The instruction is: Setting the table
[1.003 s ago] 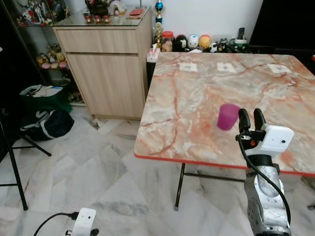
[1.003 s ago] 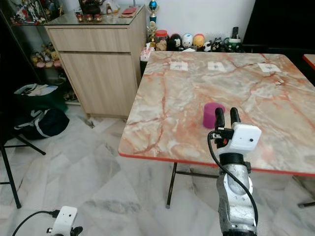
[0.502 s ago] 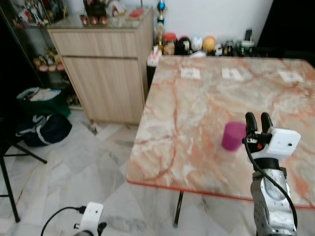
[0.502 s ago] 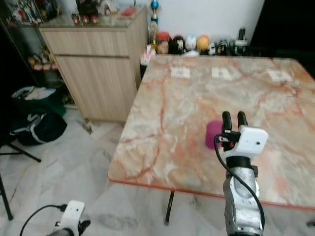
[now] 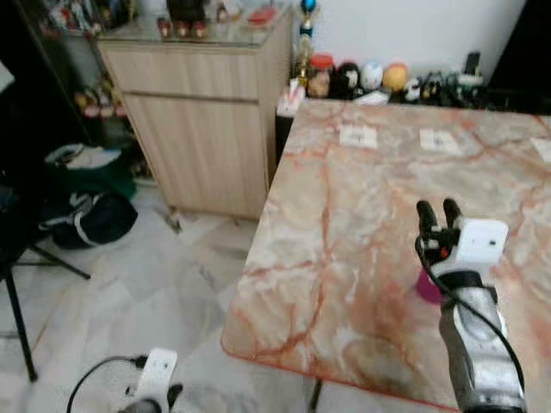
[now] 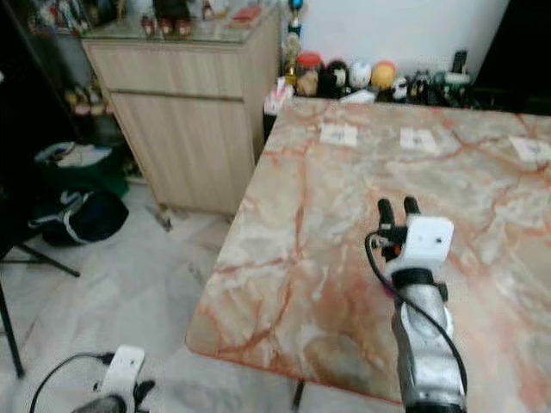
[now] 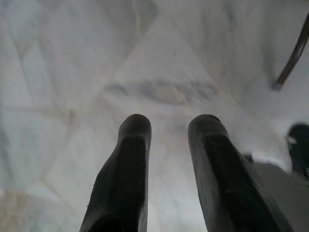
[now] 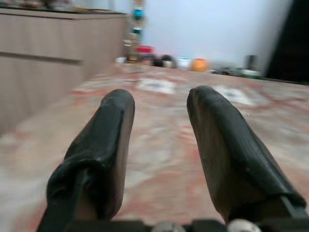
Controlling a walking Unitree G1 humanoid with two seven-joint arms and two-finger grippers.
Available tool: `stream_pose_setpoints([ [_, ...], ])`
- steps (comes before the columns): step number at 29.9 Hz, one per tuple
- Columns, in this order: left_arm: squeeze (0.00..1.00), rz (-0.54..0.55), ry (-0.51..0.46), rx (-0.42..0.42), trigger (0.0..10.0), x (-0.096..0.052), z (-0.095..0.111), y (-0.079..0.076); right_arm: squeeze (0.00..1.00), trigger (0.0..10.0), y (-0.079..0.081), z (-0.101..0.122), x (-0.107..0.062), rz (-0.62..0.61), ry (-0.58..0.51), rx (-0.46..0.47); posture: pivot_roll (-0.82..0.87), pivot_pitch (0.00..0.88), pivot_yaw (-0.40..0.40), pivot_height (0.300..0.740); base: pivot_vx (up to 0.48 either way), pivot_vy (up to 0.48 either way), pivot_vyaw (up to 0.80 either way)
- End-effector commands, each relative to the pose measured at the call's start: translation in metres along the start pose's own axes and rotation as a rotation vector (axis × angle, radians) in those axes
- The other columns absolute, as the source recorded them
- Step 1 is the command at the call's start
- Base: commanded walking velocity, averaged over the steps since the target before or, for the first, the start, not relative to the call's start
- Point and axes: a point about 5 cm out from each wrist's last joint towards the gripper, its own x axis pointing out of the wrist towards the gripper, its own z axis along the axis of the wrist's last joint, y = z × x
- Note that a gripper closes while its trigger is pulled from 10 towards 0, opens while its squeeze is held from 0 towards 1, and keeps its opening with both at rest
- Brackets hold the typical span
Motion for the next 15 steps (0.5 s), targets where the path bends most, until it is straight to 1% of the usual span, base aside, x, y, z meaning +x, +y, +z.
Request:
stream_pose_setpoints([
  [1,0.00,0.006,0.008,0.004,10.0,-0.001,-0.002,0.004,1.00,10.0,0.004,0.011,-0.001,0.027,-0.028,0.002,0.04,0.000,0.013,0.740,0.000,0.000,0.00],
  [3,0.00,0.005,0.009,0.006,10.0,-0.001,-0.002,0.004,1.00,10.0,0.007,0.014,-0.003,0.041,-0.037,-0.002,0.04,0.000,0.014,0.740,0.000,0.000,0.00],
  [4,0.00,0.005,0.010,0.006,10.0,-0.001,-0.002,0.004,0.99,10.0,0.008,0.013,-0.005,0.041,-0.017,-0.015,0.04,0.000,0.014,0.740,0.000,0.000,0.00],
  [5,0.00,0.005,0.010,0.007,10.0,-0.001,-0.002,0.004,0.40,10.0,0.008,0.012,-0.007,0.036,0.011,-0.025,0.04,0.000,0.014,0.740,0.000,0.000,0.00],
  [6,0.00,0.005,0.010,0.008,10.0,-0.001,-0.002,0.004,0.40,10.0,0.008,0.012,-0.008,0.033,0.022,-0.028,0.04,0.000,0.014,0.740,0.000,0.000,0.00],
  [7,0.00,0.005,0.011,0.008,10.0,-0.001,-0.002,0.004,0.00,10.0,0.008,0.011,-0.009,0.026,0.033,-0.032,0.04,0.000,0.013,0.740,0.000,0.000,0.00],
  [8,0.00,0.005,0.012,0.010,10.0,-0.001,-0.003,0.004,0.00,10.0,0.007,0.014,-0.012,-0.005,0.053,-0.030,0.03,0.000,0.013,0.740,0.000,0.000,0.00],
  [9,0.00,0.005,0.012,0.010,10.0,-0.001,-0.003,0.004,0.00,10.0,0.007,0.014,-0.012,-0.005,0.053,-0.030,0.03,0.000,0.013,0.740,0.000,0.000,0.00],
  [10,0.00,0.004,0.013,0.011,10.0,-0.001,-0.003,0.004,0.00,10.0,0.006,0.016,-0.015,-0.037,0.094,-0.040,0.03,0.000,0.012,0.740,0.000,0.000,0.00],
  [12,0.00,0.004,0.014,0.013,10.0,-0.001,-0.003,0.004,0.00,10.0,0.005,0.016,-0.018,-0.063,0.147,-0.059,0.03,0.000,0.010,0.740,0.000,0.000,0.00],
  [13,0.00,0.003,0.015,0.015,10.0,-0.001,-0.003,0.003,0.00,10.0,0.008,0.015,-0.022,-0.055,0.193,-0.080,0.03,0.000,0.010,0.740,0.000,0.000,0.00],
  [14,0.00,0.003,0.015,0.016,10.0,-0.001,-0.003,0.003,0.00,10.0,0.009,0.014,-0.024,-0.045,0.221,-0.092,0.03,0.000,0.010,0.740,0.000,0.000,0.00],
  [15,0.00,0.001,0.016,0.018,10.0,-0.001,-0.003,0.003,0.00,10.0,0.011,0.012,-0.027,-0.031,0.247,-0.123,0.03,0.000,0.010,0.740,0.000,0.000,0.00],
])
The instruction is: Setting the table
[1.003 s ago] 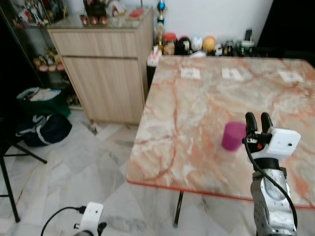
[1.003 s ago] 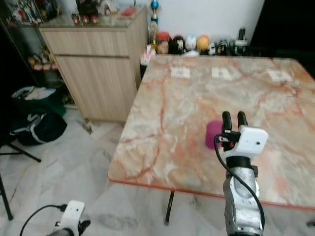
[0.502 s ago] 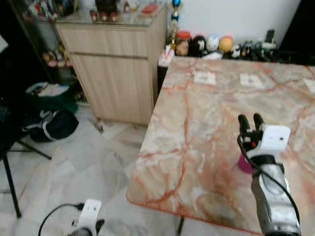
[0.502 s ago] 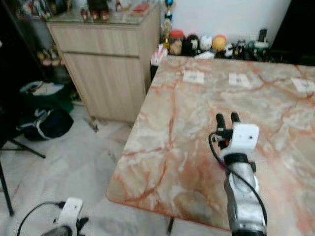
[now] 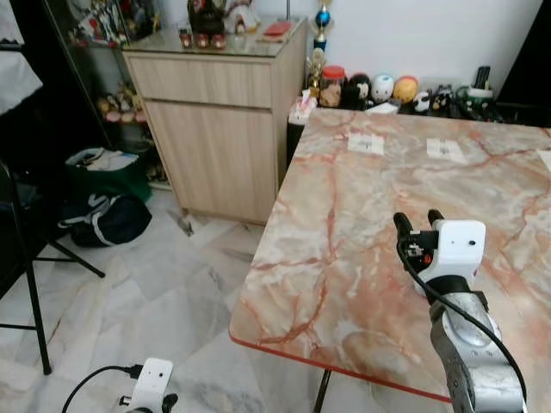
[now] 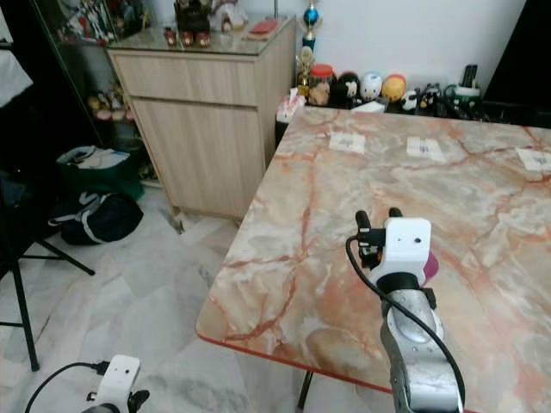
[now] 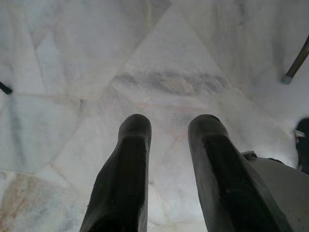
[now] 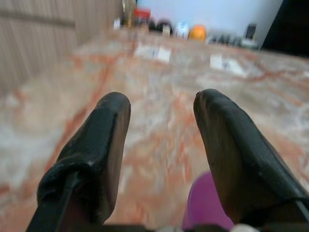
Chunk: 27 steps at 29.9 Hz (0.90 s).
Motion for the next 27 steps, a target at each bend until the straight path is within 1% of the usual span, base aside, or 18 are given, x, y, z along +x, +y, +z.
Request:
stream_pose_setpoints([
  [1,0.00,-0.005,0.017,0.012,10.0,-0.001,-0.004,0.000,0.00,10.0,0.006,-0.001,-0.006,0.025,0.050,-0.065,0.03,0.000,0.010,0.740,0.000,0.000,0.00],
  [2,0.00,-0.007,0.017,0.012,10.0,-0.001,-0.004,-0.001,0.00,10.0,0.006,-0.004,-0.007,0.028,0.069,-0.079,0.03,0.000,0.010,0.740,0.000,0.000,0.00],
  [3,0.00,-0.009,0.018,0.013,10.0,0.000,-0.003,-0.002,0.00,10.0,0.005,-0.010,-0.008,0.011,0.117,-0.067,0.02,0.000,0.010,0.740,0.000,0.000,0.00],
  [4,0.00,-0.009,0.018,0.013,10.0,0.000,-0.003,-0.002,0.00,10.0,0.005,-0.010,-0.008,0.011,0.117,-0.067,0.02,0.000,0.010,0.740,0.000,0.000,0.00],
  [5,0.00,-0.011,0.018,0.013,10.0,0.000,-0.003,-0.003,0.00,10.0,0.001,-0.016,-0.008,-0.025,0.162,-0.045,0.03,0.000,0.008,0.740,0.000,0.000,0.00],
  [7,0.00,-0.011,0.018,0.012,10.0,0.000,-0.003,-0.003,0.00,10.0,0.000,-0.018,-0.008,-0.038,0.180,-0.040,0.03,0.000,0.008,0.740,0.000,0.000,0.00],
  [8,0.00,-0.012,0.017,0.012,10.0,0.000,-0.002,-0.003,0.00,10.0,-0.003,-0.023,-0.008,-0.054,0.221,-0.044,0.03,0.000,0.004,0.740,0.000,0.000,0.00],
  [11,0.00,-0.012,0.018,0.009,10.0,0.000,-0.003,-0.003,0.00,10.0,-0.007,-0.024,-0.009,-0.086,0.266,-0.058,0.03,0.000,0.001,0.740,0.000,0.000,0.00],
  [16,0.00,-0.012,0.023,0.008,10.0,0.000,-0.004,-0.003,0.00,10.0,-0.010,-0.025,-0.012,-0.115,0.290,-0.059,0.03,0.000,0.004,0.740,0.000,0.000,0.00],
  [21,0.00,-0.012,0.028,0.008,10.0,-0.001,-0.006,-0.003,0.00,10.0,-0.008,-0.028,-0.013,-0.104,0.313,-0.051,0.03,0.000,0.004,0.740,0.000,0.000,0.00],
  [27,0.00,-0.008,0.025,0.008,10.0,-0.001,-0.006,-0.002,0.00,10.0,-0.006,-0.025,-0.010,-0.096,0.316,-0.021,0.03,0.000,0.005,0.740,0.000,0.000,0.00],
])
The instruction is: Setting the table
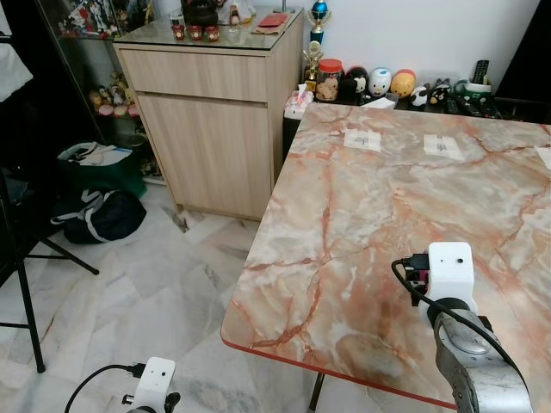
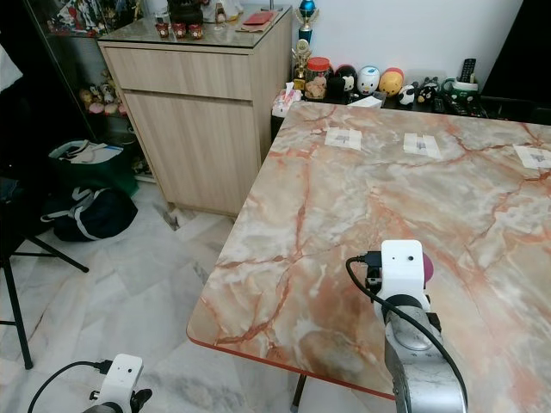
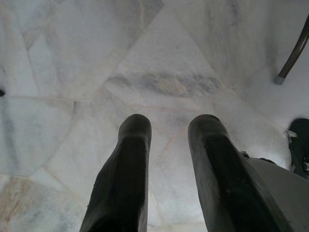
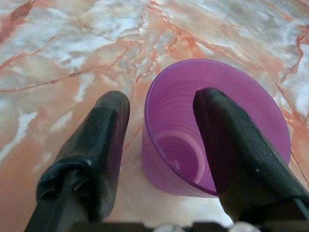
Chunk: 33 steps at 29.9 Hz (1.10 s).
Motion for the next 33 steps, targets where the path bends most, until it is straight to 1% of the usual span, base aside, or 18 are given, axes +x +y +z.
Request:
stream_pose_setpoints([
  [1,0.00,0.001,0.025,0.008,10.0,-0.001,-0.006,0.001,0.00,10.0,0.000,0.004,-0.001,0.005,-0.001,0.026,0.03,0.000,0.005,0.740,0.000,0.000,0.00],
  [2,0.00,0.001,0.025,0.008,10.0,-0.001,-0.006,0.001,0.00,10.0,0.000,0.004,-0.001,0.005,-0.001,0.026,0.03,0.000,0.005,0.740,0.000,0.000,0.00],
  [3,0.00,0.002,0.025,0.007,10.0,-0.001,-0.006,0.002,0.00,4.5,0.000,0.005,0.000,0.005,-0.003,0.030,0.03,0.000,0.006,0.740,0.000,0.000,0.00],
  [4,0.00,0.004,0.024,0.004,10.0,-0.001,-0.005,0.002,0.00,2.8,0.000,0.005,0.000,0.005,-0.007,0.032,0.03,0.000,0.006,0.740,0.000,0.000,0.00],
  [5,0.00,0.008,0.023,-0.001,10.0,-0.001,-0.005,0.002,0.00,0.0,0.000,0.006,0.000,0.008,-0.011,0.032,0.03,0.000,0.006,0.740,0.000,0.000,0.00],
  [14,0.00,0.017,0.018,-0.001,10.0,-0.001,-0.003,0.006,0.00,0.0,0.003,0.014,0.003,0.013,-0.053,0.051,0.03,0.000,0.007,0.740,0.000,0.000,0.00],
  [19,0.00,0.015,0.014,-0.002,10.0,-0.001,-0.003,0.006,0.00,0.0,0.003,0.014,0.004,0.013,-0.045,0.053,0.03,0.000,0.007,0.740,0.000,0.000,0.00],
  [24,0.00,0.010,0.013,-0.004,10.0,-0.001,-0.003,0.004,0.00,0.0,0.000,0.012,0.004,-0.001,-0.032,0.050,0.03,0.000,0.005,0.740,0.000,0.000,0.00],
  [25,0.00,0.010,0.013,-0.003,10.0,-0.001,-0.003,0.004,0.00,4.5,-0.001,0.014,0.003,-0.007,-0.051,0.049,0.03,0.000,0.004,0.740,0.000,0.000,0.00],
  [26,0.00,0.011,0.013,-0.003,10.0,-0.001,-0.002,0.004,0.00,10.0,-0.001,0.016,0.003,-0.011,-0.065,0.053,0.03,0.000,0.004,0.740,0.000,0.000,0.00],
  [27,0.00,0.011,0.012,-0.003,10.0,-0.001,-0.002,0.004,0.00,10.0,-0.002,0.019,0.003,-0.017,-0.083,0.061,0.03,0.000,0.004,0.740,0.000,0.000,0.00],
  [28,0.00,0.012,0.012,-0.003,10.0,-0.001,-0.002,0.004,0.71,10.0,-0.004,0.024,0.002,-0.028,-0.114,0.089,0.03,0.000,0.004,0.740,0.000,0.000,0.00],
  [29,0.00,0.012,0.012,-0.003,10.0,-0.001,-0.002,0.004,0.71,10.0,-0.005,0.026,0.002,-0.033,-0.121,0.094,0.03,0.000,0.004,0.740,0.000,0.000,0.00],
  [30,0.00,0.013,0.012,-0.004,10.0,-0.001,-0.002,0.005,1.00,10.0,-0.006,0.028,0.001,-0.040,-0.132,0.101,0.03,0.000,0.004,0.740,0.000,0.000,0.00],
  [33,0.00,0.012,0.013,-0.004,10.0,-0.001,-0.002,0.005,1.00,10.0,-0.006,0.030,-0.001,-0.031,-0.133,0.099,0.03,0.000,0.005,0.740,0.000,0.000,0.00],
])
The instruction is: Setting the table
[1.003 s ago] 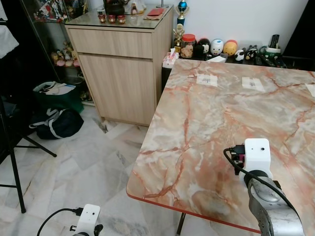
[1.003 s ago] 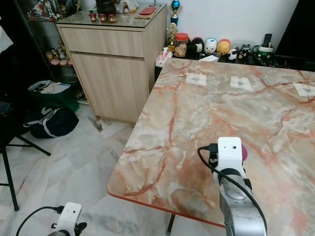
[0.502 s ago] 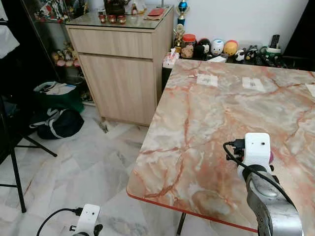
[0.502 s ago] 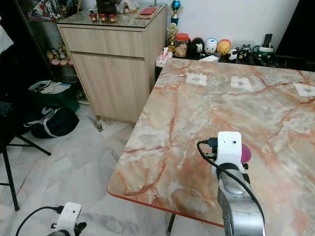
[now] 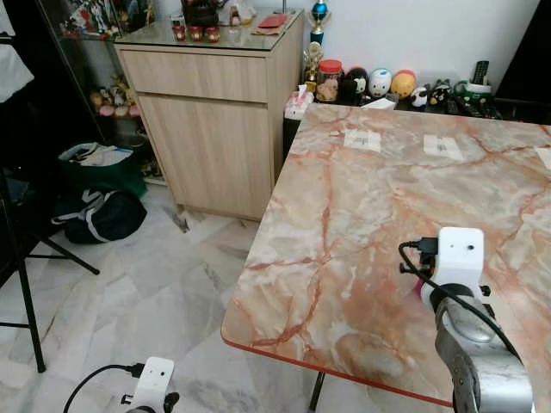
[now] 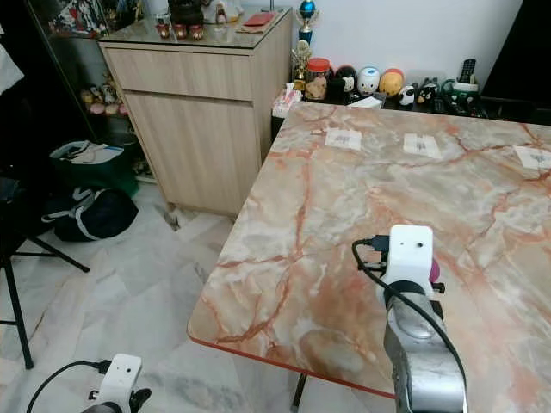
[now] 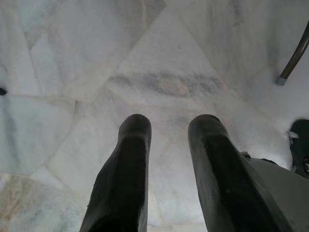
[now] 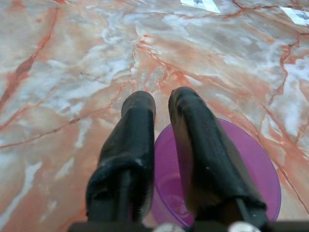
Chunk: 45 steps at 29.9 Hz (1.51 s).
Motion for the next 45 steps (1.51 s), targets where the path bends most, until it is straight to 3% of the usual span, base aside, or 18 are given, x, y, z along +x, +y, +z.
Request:
stream_pose_setpoints([
  [1,0.00,0.006,0.014,-0.001,10.0,-0.001,-0.002,0.004,1.00,10.0,-0.001,0.009,-0.003,0.003,-0.031,0.014,0.03,0.000,0.005,0.740,0.000,0.000,0.00],
  [11,0.00,-0.001,0.013,-0.001,10.0,0.000,-0.001,0.002,1.00,10.0,0.003,0.008,-0.007,0.068,0.026,-0.027,0.02,0.003,0.004,0.740,0.000,0.000,0.00],
  [12,0.00,-0.001,0.013,-0.001,10.0,0.000,-0.001,0.002,0.83,10.0,0.003,0.006,-0.006,0.074,0.040,-0.048,0.02,0.005,0.003,0.740,0.000,0.000,0.00],
  [13,0.00,0.000,0.014,-0.001,10.0,0.000,-0.001,0.002,0.83,10.0,0.003,0.004,-0.006,0.079,0.048,-0.060,0.02,0.005,0.003,0.740,0.000,0.000,0.00],
  [14,0.00,0.000,0.014,-0.001,10.0,0.000,-0.002,0.002,0.00,10.0,0.004,0.001,-0.007,0.093,0.060,-0.082,0.03,0.006,0.003,0.740,0.000,0.000,0.00],
  [29,0.00,0.002,0.018,-0.005,10.0,-0.001,-0.004,0.003,0.00,10.0,-0.005,-0.006,-0.006,0.057,0.114,-0.082,0.03,0.011,0.005,0.740,0.000,0.000,0.00],
  [45,0.00,0.008,0.023,-0.005,10.0,-0.002,-0.005,0.005,0.00,10.0,0.000,-0.015,-0.005,0.090,0.153,-0.072,0.03,0.007,0.006,0.740,0.000,0.000,0.00],
])
